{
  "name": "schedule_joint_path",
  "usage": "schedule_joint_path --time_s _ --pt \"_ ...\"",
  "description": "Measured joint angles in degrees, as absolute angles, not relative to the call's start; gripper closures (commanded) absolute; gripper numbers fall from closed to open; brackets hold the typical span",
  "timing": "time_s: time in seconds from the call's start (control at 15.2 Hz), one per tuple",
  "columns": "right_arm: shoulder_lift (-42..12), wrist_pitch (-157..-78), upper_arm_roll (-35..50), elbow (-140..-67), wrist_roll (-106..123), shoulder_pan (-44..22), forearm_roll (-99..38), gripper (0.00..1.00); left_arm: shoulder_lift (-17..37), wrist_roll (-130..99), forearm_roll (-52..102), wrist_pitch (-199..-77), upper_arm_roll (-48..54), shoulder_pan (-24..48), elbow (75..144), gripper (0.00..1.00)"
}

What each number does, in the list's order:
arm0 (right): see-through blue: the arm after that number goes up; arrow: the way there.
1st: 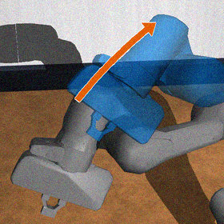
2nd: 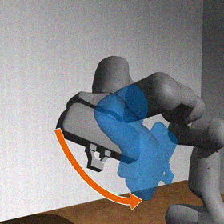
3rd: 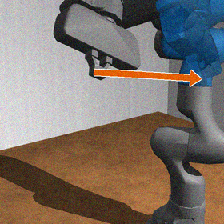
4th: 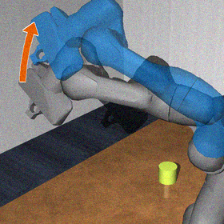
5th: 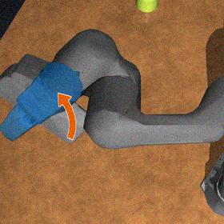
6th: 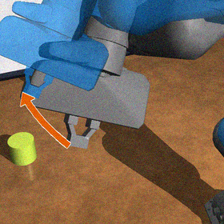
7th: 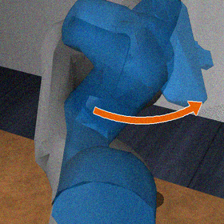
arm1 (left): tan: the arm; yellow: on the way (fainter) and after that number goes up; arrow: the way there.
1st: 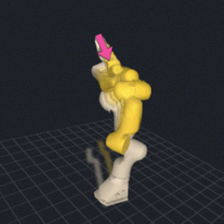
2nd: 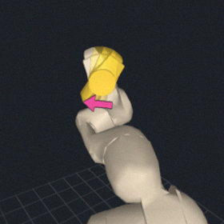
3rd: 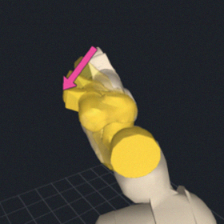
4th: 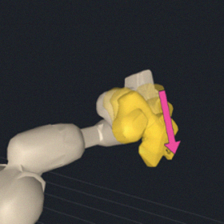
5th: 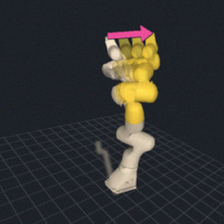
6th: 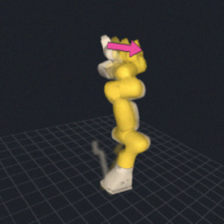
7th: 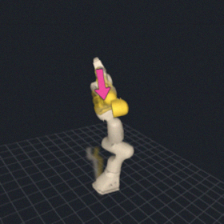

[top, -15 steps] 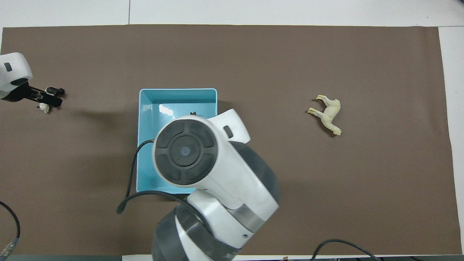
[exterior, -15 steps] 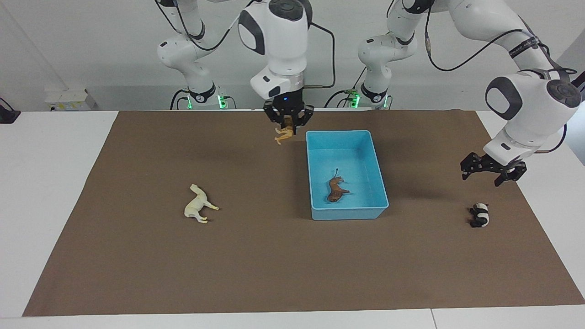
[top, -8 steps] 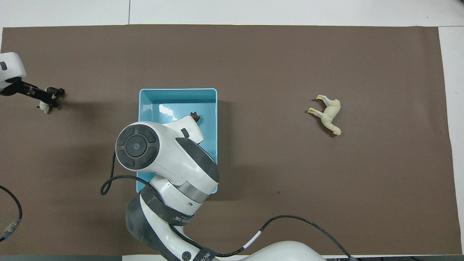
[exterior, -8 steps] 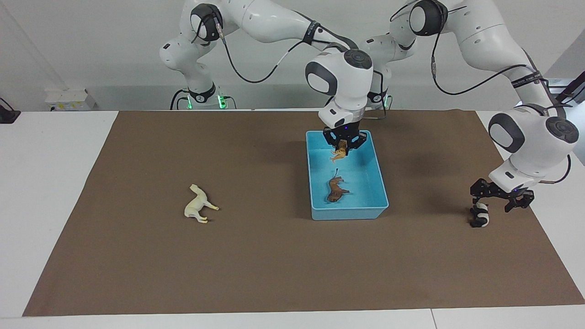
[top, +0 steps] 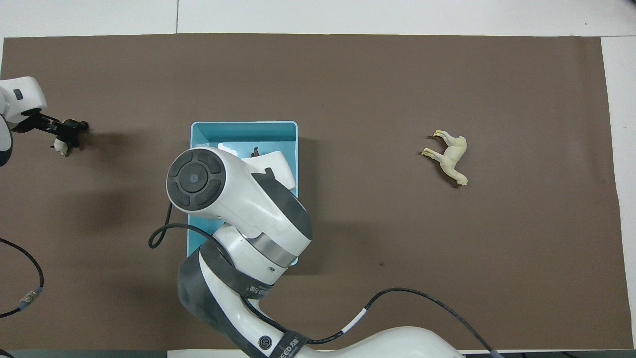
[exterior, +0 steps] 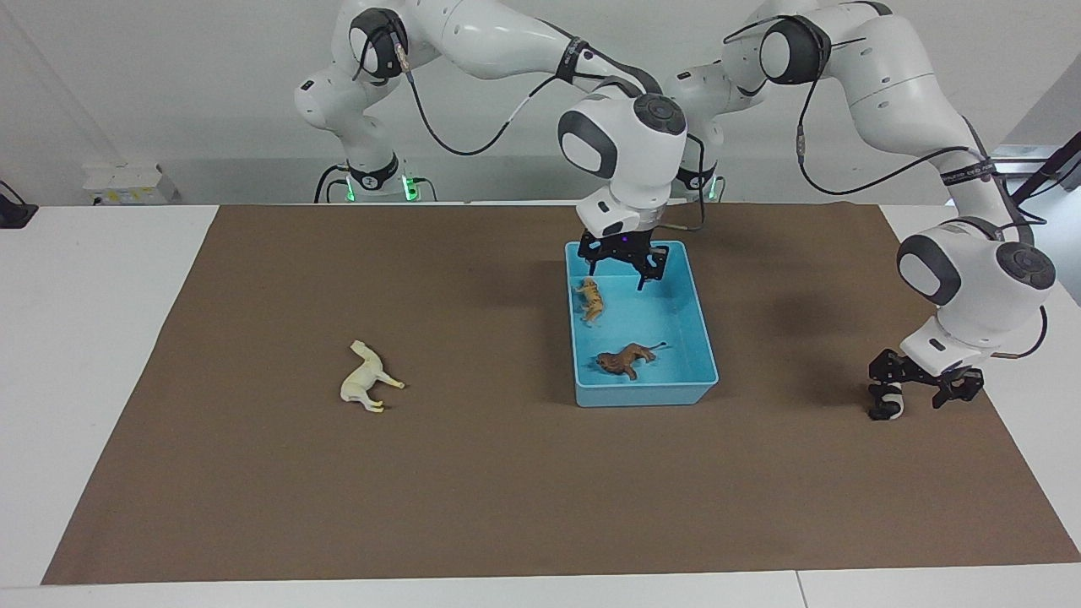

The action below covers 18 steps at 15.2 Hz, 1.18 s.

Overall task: Put all toys into storage box
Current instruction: 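Drop the lion in the box, reach the right gripper to the cream horse, then grasp the cream horse with the right gripper while the left gripper lifts the cow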

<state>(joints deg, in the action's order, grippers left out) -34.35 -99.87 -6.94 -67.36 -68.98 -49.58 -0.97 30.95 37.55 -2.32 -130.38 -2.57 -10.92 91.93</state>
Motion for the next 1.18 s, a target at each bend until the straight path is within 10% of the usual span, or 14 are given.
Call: schedule_joint_path --time_s 0.33,0.85,1.18 --pt "-31.22 -94.18 -9.00 -67.61 -59.47 -36.75 -0.85 0.00 32.68 33.89 -2.16 -132.00 -2.31 -10.17 91.94 0.00" --pt "-27.77 -97.51 -9.11 -82.06 -39.18 -15.29 -0.97 0.00 32.98 32.29 -1.95 -132.25 -2.32 -9.92 91.93 0.99" --pt "-21.91 -112.76 -8.54 -98.81 -36.57 -14.15 -1.23 0.00 32.96 29.00 -1.93 -132.28 -2.29 -9.62 91.79 1.00"
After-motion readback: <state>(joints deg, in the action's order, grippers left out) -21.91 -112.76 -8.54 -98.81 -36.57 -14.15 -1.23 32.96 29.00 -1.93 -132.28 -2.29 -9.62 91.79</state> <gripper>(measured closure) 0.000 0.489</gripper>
